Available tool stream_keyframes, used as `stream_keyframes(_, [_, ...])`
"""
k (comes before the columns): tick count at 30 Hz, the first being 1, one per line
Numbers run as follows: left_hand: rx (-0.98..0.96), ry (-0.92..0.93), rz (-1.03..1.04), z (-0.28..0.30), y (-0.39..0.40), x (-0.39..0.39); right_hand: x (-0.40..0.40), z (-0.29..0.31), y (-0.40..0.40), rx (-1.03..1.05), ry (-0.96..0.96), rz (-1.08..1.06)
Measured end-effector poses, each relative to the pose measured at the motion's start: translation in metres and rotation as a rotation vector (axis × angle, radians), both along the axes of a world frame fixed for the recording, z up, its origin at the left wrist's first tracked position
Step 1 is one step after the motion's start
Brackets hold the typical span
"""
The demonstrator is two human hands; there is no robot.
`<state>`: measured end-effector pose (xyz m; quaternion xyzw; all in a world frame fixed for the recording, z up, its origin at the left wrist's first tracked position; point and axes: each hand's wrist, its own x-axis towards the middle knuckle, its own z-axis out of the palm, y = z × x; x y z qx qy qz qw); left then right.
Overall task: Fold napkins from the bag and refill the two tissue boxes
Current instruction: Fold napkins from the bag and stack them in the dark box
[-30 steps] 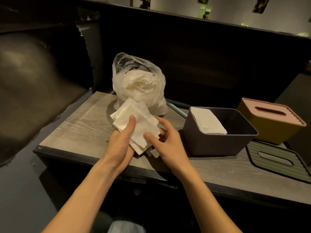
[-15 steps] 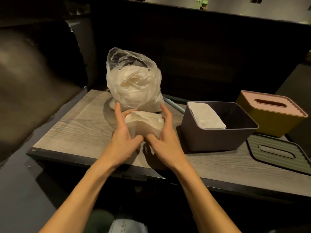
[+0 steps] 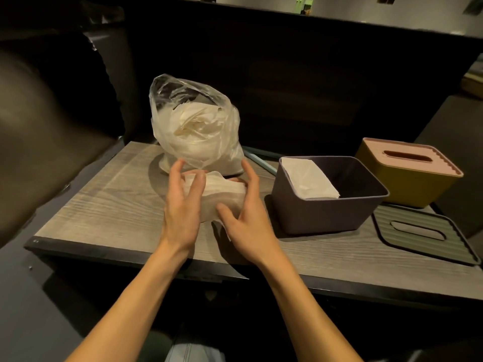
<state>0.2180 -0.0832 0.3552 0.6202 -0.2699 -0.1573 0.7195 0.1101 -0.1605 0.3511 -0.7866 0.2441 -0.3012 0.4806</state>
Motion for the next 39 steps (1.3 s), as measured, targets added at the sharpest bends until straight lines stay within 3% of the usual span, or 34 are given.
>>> stream_keyframes(3, [-0.056,0.095,-0.197,0.0,0.005,0.0,0.0,0.0,0.0,-0.052,0.058,0.034])
stream_keyframes(5, [0.007,-0.025,-0.232,-0.004,0.01,-0.001,0.0,-0.001,0.0,-0.11,0.102,0.04])
stream_keyframes(8, [0.133,-0.188,-0.085,-0.008,0.011,-0.001,-0.002,0.001,-0.002,-0.039,0.021,-0.026])
stream_keyframes(19, [0.147,-0.153,0.037,-0.011,0.011,0.004,-0.003,0.001,0.001,-0.067,0.062,-0.051])
stream_keyframes(23, [0.242,-0.109,-0.016,-0.009,0.011,0.001,-0.004,0.002,0.0,-0.103,0.103,-0.024])
stream_keyframes(27, [0.299,-0.195,0.072,-0.008,0.016,-0.001,-0.011,0.003,0.003,-0.232,0.033,-0.126])
stream_keyframes(35, [0.18,-0.141,-0.028,0.022,0.033,-0.013,-0.05,0.041,0.005,-0.523,0.035,-0.075])
stream_keyframes(39, [0.119,-0.137,-0.089,0.059,0.02,-0.024,-0.077,0.079,-0.013,-0.535,-0.01,-0.073])
